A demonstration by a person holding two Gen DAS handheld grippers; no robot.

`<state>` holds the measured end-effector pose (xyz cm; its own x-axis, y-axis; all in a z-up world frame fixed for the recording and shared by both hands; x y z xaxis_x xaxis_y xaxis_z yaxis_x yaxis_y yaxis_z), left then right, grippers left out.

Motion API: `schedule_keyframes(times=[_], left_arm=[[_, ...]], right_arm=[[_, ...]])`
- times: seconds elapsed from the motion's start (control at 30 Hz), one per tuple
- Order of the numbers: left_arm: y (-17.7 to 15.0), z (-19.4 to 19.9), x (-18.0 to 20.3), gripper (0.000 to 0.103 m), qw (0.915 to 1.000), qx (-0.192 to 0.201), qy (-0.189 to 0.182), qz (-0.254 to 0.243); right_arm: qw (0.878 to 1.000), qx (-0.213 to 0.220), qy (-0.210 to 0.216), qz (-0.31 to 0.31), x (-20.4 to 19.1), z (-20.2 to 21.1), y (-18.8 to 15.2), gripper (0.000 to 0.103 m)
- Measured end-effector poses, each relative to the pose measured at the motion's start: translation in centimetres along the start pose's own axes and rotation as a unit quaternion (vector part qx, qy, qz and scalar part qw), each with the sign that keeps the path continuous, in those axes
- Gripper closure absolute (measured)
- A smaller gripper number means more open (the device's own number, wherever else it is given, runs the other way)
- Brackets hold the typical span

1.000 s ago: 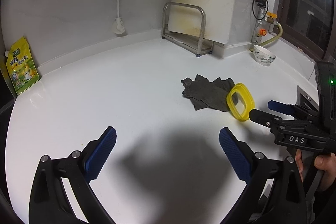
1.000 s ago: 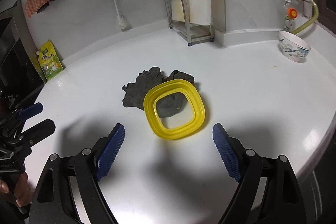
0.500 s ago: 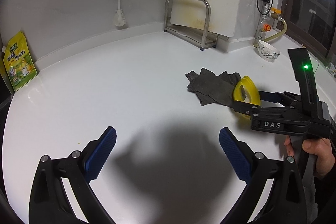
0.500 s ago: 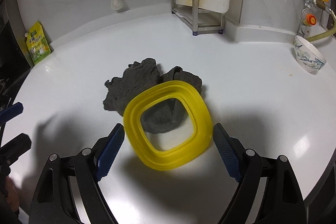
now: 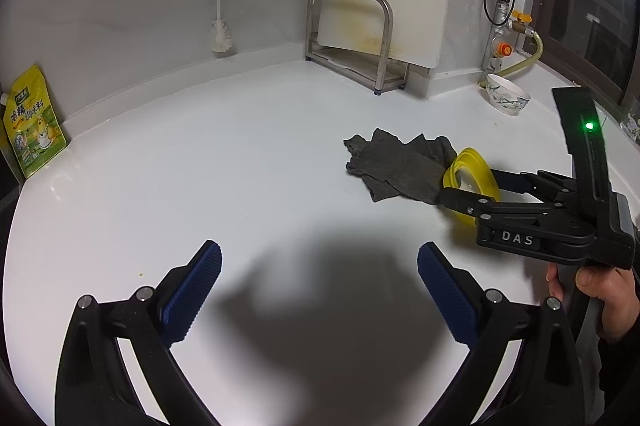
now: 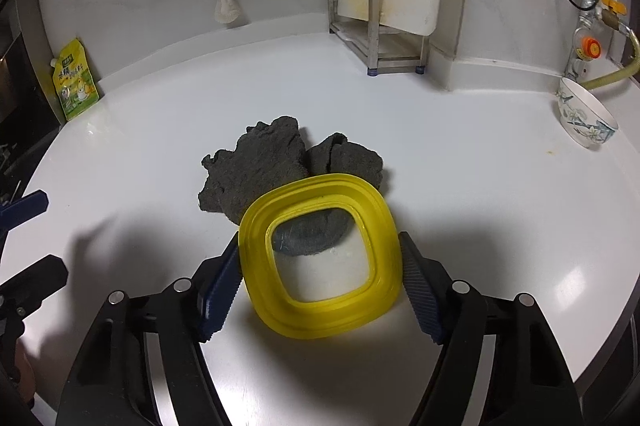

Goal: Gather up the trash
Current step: 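Grasp the dark grey cloth with the left tool while the right tool holds the lid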

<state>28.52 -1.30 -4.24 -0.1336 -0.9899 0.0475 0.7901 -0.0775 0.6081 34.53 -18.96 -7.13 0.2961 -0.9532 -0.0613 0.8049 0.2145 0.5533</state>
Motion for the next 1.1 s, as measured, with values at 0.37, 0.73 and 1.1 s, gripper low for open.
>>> schedule_keyframes(times=[0.37, 0.73, 1.1], left_arm=[[1.7, -1.5, 3.8, 0.006, 0.9999, 0.006, 0.003, -0.009], [5.3, -5.8, 8.7, 0.006, 0.9998, -0.015, 0.007, -0.014], [6.3, -10.3, 8.7, 0.006, 0.9962, -0.062, 0.056, 0.024]], right_arm=[[0.99, 0.07, -0.031, -0.119, 7.3, 6.6, -4.3, 0.032], [0.974, 0.125, -0.019, -0.189, 13.4, 10.0, -6.0, 0.032], [0.965, 0.137, 0.025, -0.221, 14.9, 10.1, -6.6, 0.032]])
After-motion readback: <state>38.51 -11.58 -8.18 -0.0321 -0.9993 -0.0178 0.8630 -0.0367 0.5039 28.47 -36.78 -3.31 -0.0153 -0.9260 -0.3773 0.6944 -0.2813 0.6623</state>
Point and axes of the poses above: each gripper's, at about its wrist camera, not at the fingertips, and z roughly against the way its jaws point, x to its right, y to its top, the point moved 5 cm from there along -z, roughly the way its jaws point, and after that the axes turned 10 degrees about -x, right-handed, at the moved point
